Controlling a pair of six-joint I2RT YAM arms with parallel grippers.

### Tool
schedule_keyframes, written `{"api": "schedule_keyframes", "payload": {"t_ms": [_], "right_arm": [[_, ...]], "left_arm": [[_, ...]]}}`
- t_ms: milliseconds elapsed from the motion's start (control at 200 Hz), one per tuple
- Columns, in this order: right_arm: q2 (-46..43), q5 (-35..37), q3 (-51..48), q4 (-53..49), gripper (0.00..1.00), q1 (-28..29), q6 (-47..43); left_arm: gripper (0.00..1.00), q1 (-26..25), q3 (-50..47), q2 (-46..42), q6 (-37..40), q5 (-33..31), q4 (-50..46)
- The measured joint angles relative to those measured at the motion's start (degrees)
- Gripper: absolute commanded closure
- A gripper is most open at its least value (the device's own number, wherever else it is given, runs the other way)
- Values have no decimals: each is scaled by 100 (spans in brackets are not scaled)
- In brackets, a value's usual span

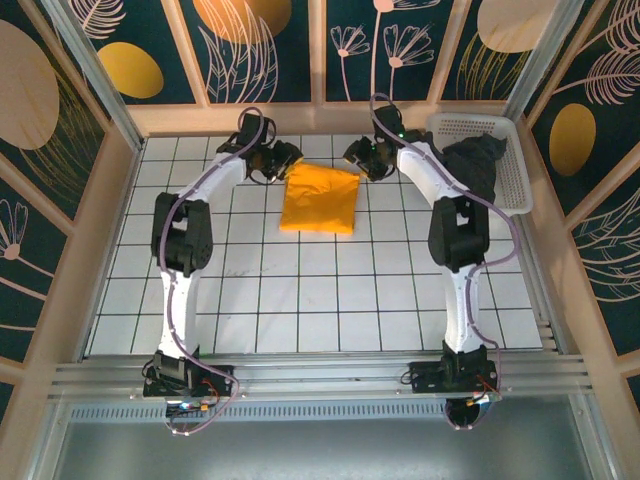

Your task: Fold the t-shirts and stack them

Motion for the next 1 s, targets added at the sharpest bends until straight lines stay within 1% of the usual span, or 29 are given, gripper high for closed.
{"api": "schedule_keyframes", "payload": {"t_ms": [55, 115, 155, 190, 290, 390, 455, 510, 601, 706, 881, 1001], "right_arm": [[146, -17, 284, -68, 37, -79, -160], [118, -17, 369, -125, 37, -146, -321], [24, -11, 343, -131, 37, -179, -413], [-122, 4, 192, -74, 37, -199, -466], [-977, 31, -944, 175, 38, -203, -546], [-2243, 61, -2599, 570, 38, -125, -481], [-3101, 83, -3613, 855, 38, -22, -363], [-3805, 114, -4389, 1126, 38, 85, -177], [-4804, 111, -5421, 1464, 38, 208, 146], [-5515, 92, -6166, 1681, 38, 197, 492], [-5698, 87, -6367, 1729, 39, 170, 776], [-5698, 70, -6365, 1749, 39, 170, 835]], "left_arm": [[42, 22, 225, 140, 39, -114, -184], [42, 35, 219, 87, 39, -221, -299], [43, 35, 44, -68, 33, -271, -234], [43, 28, -317, -328, 7, -308, -107], [44, -66, -1853, -1436, -245, -339, 286], [43, -385, -3344, -2540, -682, -269, 852], [37, -734, -4201, -3062, -1069, -203, 1379], [33, -1047, -4734, -3279, -1438, -192, 1792], [31, -1499, -5263, -3246, -1978, -168, 2365], [30, -1703, -5351, -2931, -2474, -203, 2863], [31, -1720, -5209, -2343, -3040, -426, 3407], [35, -1720, -5066, -1982, -3353, -577, 3654]]}}
